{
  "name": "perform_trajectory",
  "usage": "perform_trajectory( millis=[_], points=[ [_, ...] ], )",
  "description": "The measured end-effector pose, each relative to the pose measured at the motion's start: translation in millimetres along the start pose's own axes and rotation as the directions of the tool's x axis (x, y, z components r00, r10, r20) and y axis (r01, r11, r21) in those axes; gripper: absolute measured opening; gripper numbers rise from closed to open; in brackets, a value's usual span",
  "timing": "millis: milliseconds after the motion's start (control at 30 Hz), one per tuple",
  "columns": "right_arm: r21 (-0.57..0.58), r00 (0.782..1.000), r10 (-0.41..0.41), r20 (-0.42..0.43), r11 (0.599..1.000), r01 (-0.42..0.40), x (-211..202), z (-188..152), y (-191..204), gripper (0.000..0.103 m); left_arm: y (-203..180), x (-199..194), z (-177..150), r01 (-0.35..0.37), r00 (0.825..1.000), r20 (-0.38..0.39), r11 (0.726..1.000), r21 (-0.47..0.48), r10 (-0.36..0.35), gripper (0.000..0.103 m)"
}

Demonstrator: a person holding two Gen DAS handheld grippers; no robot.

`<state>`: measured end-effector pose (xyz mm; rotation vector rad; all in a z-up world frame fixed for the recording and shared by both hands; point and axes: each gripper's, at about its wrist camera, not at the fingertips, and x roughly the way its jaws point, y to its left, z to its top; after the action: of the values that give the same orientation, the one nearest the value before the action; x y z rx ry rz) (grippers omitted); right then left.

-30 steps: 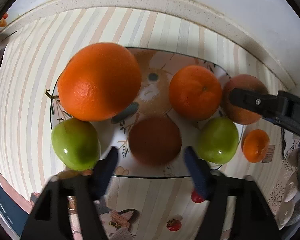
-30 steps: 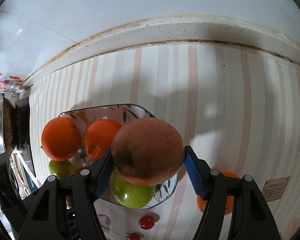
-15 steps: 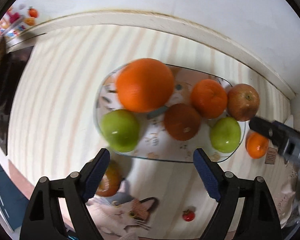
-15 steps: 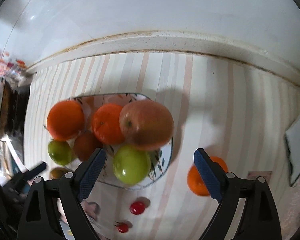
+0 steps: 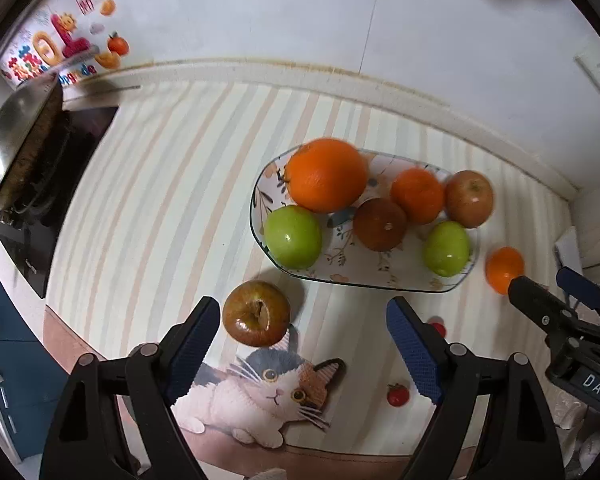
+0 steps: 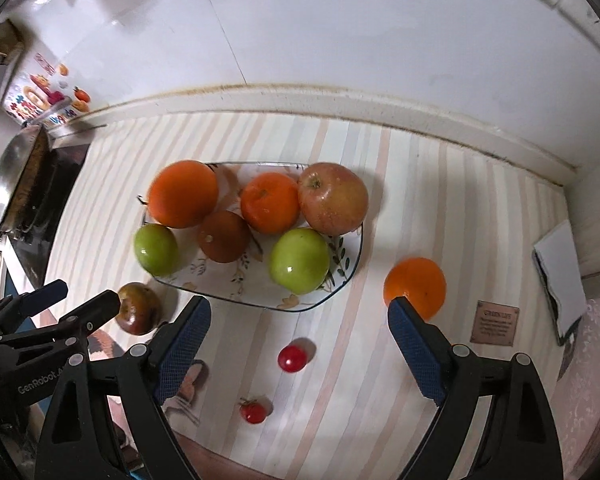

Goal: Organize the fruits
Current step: 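Lift both tools away from the plate, then grasp the remaining orange with the right tool while the left moves toward the brown apple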

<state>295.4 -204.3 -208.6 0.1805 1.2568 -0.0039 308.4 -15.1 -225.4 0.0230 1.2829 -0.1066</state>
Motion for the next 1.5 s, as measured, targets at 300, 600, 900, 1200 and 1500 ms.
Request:
perform_trajectory(
  millis=[300, 600, 900, 1200, 1500],
  points=[
    [-0.005, 0.993, 0.005, 0.117, 1.0, -0.005, -72.1, -26.1, 7.9, 0.092, -6.6, -60.9, -22.7, 0.006, 0.995, 0.102, 0.999, 0.046, -0.011, 0.085],
    [-0.014, 0.98, 0.025, 0.196, 1.0, -0.022, -130.0, -54.7, 18.9, 0.092, -7.2, -104.8, -47.3, 0.03, 0.985, 0.166, 0.997, 0.07, -0.042, 0.085],
    [-0.015, 0.972, 0.051, 0.23, 0.999, -0.049, -157.3, -69.8, 28.4, 0.092, -5.1, -125.4, -57.8, 0.049, 0.979, 0.194, 0.997, 0.06, -0.06, 0.085],
    [0.087, 0.981, 0.052, 0.185, 0.994, -0.069, -126.9, -57.3, -2.4, 0.092, 14.2, -105.1, -46.9, -0.001, 0.983, 0.184, 1.0, 0.005, 0.0, 0.088],
    [0.363, 0.999, 0.021, 0.041, 0.931, -0.034, -12.6, -28.6, -103.0, 0.092, 37.8, -21.8, -32.3, -0.019, 0.999, 0.023, 0.991, -0.135, 0.022, 0.088]
  ],
)
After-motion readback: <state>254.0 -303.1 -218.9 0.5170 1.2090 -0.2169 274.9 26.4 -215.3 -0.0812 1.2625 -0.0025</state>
